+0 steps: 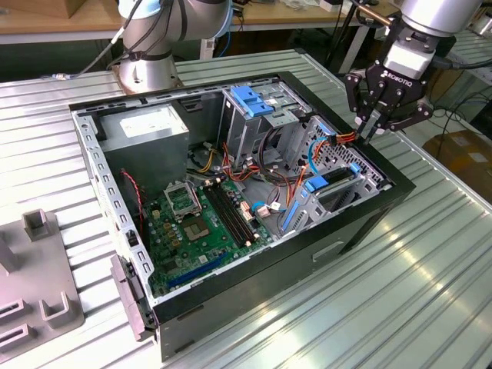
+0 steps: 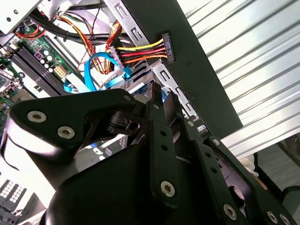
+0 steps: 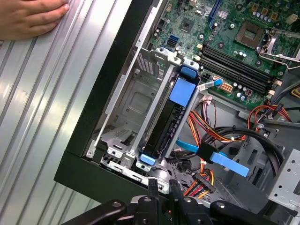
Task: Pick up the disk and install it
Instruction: 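Insert the first disk wire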
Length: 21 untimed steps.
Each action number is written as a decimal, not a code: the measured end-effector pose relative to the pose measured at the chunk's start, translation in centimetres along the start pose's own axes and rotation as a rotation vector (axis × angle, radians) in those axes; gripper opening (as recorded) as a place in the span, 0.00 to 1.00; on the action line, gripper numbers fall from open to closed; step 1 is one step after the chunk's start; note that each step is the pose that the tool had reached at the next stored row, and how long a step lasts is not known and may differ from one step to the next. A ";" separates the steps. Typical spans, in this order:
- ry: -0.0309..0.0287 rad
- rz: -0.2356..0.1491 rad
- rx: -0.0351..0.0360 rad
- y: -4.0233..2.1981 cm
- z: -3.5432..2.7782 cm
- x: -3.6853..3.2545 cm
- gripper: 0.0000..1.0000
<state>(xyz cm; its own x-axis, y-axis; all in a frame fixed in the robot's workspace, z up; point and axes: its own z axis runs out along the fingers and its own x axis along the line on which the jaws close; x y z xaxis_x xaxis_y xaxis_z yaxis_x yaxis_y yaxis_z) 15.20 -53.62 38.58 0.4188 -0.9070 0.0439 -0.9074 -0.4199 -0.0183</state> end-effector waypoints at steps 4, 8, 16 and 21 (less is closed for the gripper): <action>0.0000 0.000 0.0000 0.00 0.00 0.00 0.24; -0.0005 -0.032 0.0014 -0.12 0.07 0.05 0.24; -0.0030 -0.162 0.0072 -0.59 0.16 0.17 0.24; -0.0032 -0.179 0.0079 -1.36 0.14 -0.40 0.24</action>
<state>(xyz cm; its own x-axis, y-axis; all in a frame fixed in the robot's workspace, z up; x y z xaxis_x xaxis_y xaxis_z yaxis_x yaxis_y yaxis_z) 16.27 -52.69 38.45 0.5739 -0.8177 0.0440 -0.8179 -0.5751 -0.0184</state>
